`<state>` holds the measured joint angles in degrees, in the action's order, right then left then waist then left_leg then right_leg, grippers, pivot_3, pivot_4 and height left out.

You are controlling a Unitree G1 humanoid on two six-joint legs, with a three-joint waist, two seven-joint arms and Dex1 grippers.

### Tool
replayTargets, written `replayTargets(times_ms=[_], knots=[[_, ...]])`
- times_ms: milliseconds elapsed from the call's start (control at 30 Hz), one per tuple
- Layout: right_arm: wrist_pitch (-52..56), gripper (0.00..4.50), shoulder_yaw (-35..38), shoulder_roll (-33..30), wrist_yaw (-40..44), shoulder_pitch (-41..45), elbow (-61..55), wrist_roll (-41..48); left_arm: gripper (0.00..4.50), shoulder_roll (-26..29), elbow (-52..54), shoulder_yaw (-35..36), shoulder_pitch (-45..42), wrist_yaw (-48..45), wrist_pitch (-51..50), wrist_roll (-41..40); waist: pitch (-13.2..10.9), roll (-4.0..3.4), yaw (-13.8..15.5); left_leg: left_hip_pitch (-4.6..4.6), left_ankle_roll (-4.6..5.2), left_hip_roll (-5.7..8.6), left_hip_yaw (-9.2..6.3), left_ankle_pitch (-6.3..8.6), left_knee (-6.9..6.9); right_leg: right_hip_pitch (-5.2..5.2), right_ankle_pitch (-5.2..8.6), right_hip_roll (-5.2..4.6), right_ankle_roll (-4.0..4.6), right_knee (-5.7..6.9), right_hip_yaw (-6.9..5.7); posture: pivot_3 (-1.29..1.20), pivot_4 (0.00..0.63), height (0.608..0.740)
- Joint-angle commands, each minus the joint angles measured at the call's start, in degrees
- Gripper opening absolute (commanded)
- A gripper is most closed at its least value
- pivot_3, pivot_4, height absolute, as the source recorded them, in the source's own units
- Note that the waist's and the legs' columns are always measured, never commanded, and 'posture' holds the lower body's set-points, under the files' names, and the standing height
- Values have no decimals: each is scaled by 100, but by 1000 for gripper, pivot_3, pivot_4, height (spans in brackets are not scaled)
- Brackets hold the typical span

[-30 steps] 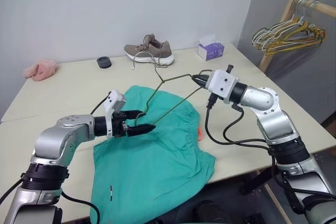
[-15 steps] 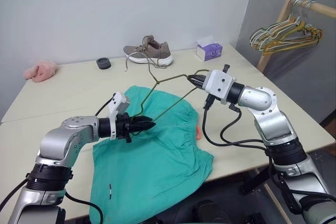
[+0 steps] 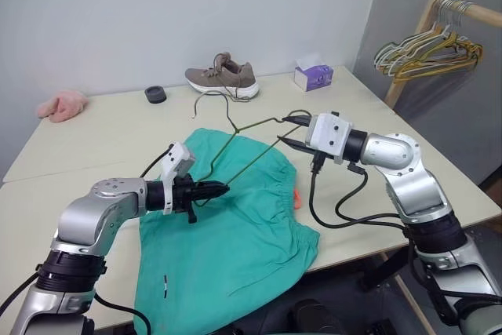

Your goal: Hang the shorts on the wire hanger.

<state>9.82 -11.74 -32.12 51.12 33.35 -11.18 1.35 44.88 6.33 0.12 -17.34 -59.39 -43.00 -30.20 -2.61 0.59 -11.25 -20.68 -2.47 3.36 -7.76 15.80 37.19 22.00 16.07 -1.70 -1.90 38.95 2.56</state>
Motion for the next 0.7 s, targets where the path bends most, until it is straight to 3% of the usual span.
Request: replayTargets(times_ms=[33,133,367,700], knots=[[541,3414,384,-297,246,-18,-425,423,0,302,216,33,19,-129,289,203,-1,-1,1,0,0,0,0,0,0,0,0,0,0,0,0,-226,0,740],[912,4458,389,-623,350,-70,-549,420,0,722,173,-205,63,-395,800,689,-1,-1,-3,0,0,0,1,0,0,0,2,0,-3,1,0,-232,0,740],[1410,4458,-66,-982,658,-42,-652,345,0,1220,120,-437,-199,-1046,1279,988,-1,-1,-5,1,2,-1,6,-1,-1,0,11,0,-18,-1,1,-247,0,740],[1097,4458,-1406,-767,1274,697,307,-413,0,1184,69,-646,-541,-1365,1414,1186,-1,-1,-134,1,3,-2,6,-1,0,0,16,0,-26,-1,-1,-256,0,740]])
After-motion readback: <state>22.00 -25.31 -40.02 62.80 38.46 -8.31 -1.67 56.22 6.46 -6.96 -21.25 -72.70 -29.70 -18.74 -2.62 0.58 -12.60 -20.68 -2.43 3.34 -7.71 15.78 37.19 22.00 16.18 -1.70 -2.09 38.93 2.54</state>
